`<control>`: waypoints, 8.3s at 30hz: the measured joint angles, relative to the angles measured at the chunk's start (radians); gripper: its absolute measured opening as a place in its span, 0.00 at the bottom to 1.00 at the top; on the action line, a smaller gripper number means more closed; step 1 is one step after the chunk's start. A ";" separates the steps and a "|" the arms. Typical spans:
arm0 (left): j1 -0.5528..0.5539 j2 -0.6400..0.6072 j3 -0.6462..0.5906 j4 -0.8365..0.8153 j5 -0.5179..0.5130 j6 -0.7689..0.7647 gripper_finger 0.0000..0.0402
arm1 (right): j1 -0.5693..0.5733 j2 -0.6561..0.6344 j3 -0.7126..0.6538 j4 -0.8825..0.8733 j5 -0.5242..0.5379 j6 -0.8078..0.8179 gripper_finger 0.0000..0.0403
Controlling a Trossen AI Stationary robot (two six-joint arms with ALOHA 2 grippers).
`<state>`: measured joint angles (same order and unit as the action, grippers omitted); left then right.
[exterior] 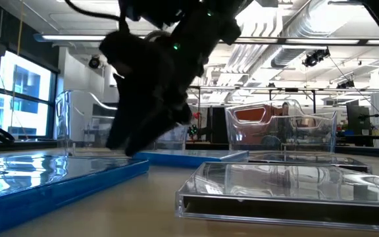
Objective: Pick & place jewel cases by type
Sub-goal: Put the bottom left blue CD case into the right transparent bin
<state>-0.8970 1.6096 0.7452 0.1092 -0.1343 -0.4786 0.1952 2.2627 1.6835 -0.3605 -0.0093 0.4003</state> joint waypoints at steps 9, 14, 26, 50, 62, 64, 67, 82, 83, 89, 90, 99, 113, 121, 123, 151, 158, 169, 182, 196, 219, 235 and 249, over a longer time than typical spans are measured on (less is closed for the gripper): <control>0.000 0.000 0.000 -0.024 -0.029 0.002 0.27 | -0.041 0.000 0.001 0.032 -0.222 -0.012 0.52; 0.000 0.000 0.000 -0.020 -0.059 0.000 0.27 | -0.049 0.003 0.001 0.036 -0.238 -0.009 0.52; 0.000 0.076 0.000 0.087 -0.006 0.001 0.27 | -0.043 0.005 0.000 0.036 -0.241 -0.008 0.52; 0.000 0.120 0.002 0.054 0.034 -0.029 0.27 | -0.048 0.037 -0.004 0.050 -0.271 0.029 0.52; 0.013 0.119 0.003 0.003 -0.009 -0.024 0.27 | -0.049 0.051 -0.003 0.095 -0.355 0.037 0.52; 0.020 0.119 0.003 -0.007 -0.001 -0.025 0.27 | -0.046 0.052 -0.003 0.098 -0.364 0.037 0.52; 0.033 0.119 0.003 -0.020 0.008 -0.024 0.27 | -0.046 0.053 -0.005 0.127 -0.406 0.038 0.52; 0.038 0.121 0.002 -0.022 0.006 -0.025 0.27 | -0.046 0.050 -0.006 0.155 -0.441 0.021 0.52; 0.038 0.121 0.002 -0.022 0.010 -0.025 0.27 | -0.046 0.047 -0.006 0.153 -0.440 0.021 0.52; 0.039 0.121 0.001 -0.019 0.020 -0.026 0.27 | -0.048 0.021 -0.006 0.163 -0.412 0.017 0.52; 0.039 0.121 0.001 -0.018 0.021 -0.025 0.27 | -0.048 0.015 -0.006 0.162 -0.410 0.014 0.52; 0.040 0.121 0.001 -0.019 0.025 -0.023 0.27 | -0.046 -0.022 -0.003 0.196 -0.456 -0.009 0.52; 0.039 0.122 0.000 -0.022 0.025 0.003 0.27 | -0.036 -0.023 -0.003 0.240 -0.482 0.019 0.52; 0.042 0.122 -0.002 -0.031 -0.029 0.005 0.27 | 0.002 -0.018 -0.002 0.314 -0.599 0.115 0.52; 0.042 0.122 -0.002 -0.032 -0.029 0.004 0.27 | 0.011 -0.019 -0.002 0.322 -0.589 0.111 0.52; 0.040 0.118 0.000 -0.030 -0.011 0.002 0.27 | 0.020 -0.019 -0.003 0.246 -0.454 0.095 0.17; 0.040 0.024 -0.006 -0.055 0.016 -0.001 0.27 | 0.006 -0.020 -0.003 0.257 -0.471 0.128 0.13; 0.040 -0.032 -0.003 -0.121 0.005 0.000 0.27 | -0.006 -0.020 -0.004 0.259 -0.550 0.215 0.21; 0.040 -0.034 -0.001 -0.121 0.000 0.002 0.27 | -0.007 -0.020 -0.004 0.261 -0.559 0.202 0.24; 0.040 -0.134 0.000 -0.179 0.077 0.002 0.27 | -0.010 -0.019 -0.004 0.272 -0.571 0.214 0.08; 0.040 -0.646 0.001 -0.483 -0.166 0.117 0.27 | -0.166 -0.333 -0.004 0.045 -0.575 0.041 0.06; 0.040 -0.646 0.000 -0.536 -0.389 0.249 0.27 | -0.258 -0.728 -0.003 -0.647 0.284 -0.001 0.06; 0.040 -0.646 0.000 -0.534 -0.582 0.329 0.27 | -0.582 -0.798 -0.066 -0.962 0.220 0.086 0.05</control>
<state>-0.8574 0.9638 0.7456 -0.4250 -0.7165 -0.1495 -0.3868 1.4646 1.6171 -1.3229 0.2105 0.4865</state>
